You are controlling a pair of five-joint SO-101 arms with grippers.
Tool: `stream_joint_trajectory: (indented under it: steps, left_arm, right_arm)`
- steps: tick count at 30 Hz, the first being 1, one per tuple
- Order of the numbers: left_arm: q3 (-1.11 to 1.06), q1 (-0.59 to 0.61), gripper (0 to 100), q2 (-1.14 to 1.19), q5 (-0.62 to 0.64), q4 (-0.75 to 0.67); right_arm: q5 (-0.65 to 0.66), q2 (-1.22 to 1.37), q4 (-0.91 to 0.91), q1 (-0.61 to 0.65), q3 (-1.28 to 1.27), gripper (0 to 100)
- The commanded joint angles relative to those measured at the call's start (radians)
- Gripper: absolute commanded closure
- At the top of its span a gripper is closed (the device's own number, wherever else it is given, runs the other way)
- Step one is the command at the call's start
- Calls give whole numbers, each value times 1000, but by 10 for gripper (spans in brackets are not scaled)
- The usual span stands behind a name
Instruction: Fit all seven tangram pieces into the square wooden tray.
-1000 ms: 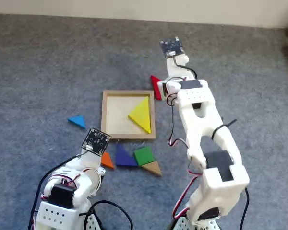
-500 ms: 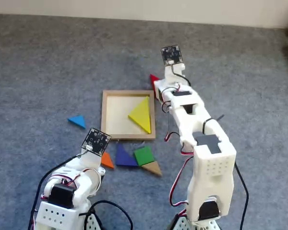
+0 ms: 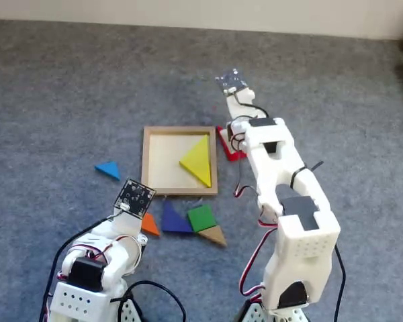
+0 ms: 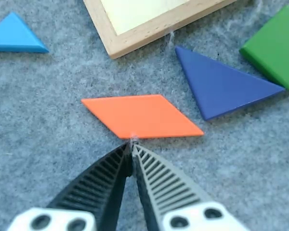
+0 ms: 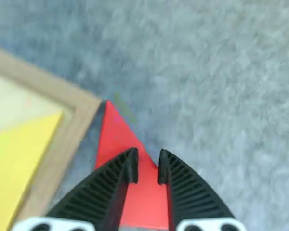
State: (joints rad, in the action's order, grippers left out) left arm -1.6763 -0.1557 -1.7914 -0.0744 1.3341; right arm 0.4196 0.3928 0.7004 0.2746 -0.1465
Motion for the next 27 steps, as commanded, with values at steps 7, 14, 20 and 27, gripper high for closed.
stream_joint_trajectory:
  steps: [7,14,20,27]
  left_arm:
    - [-21,-15,993,-45,6,0]
    - [-21,-15,993,-45,6,0]
    - [-21,-15,993,-45,6,0]
    - [-21,-15,993,-45,6,0]
  right_arm:
    - [23,-108,354,-16,-21,918]
    - [23,-232,472,-15,-21,918]
    - [18,-329,526,18,-21,913]
    - [15,-338,538,90,-50,724]
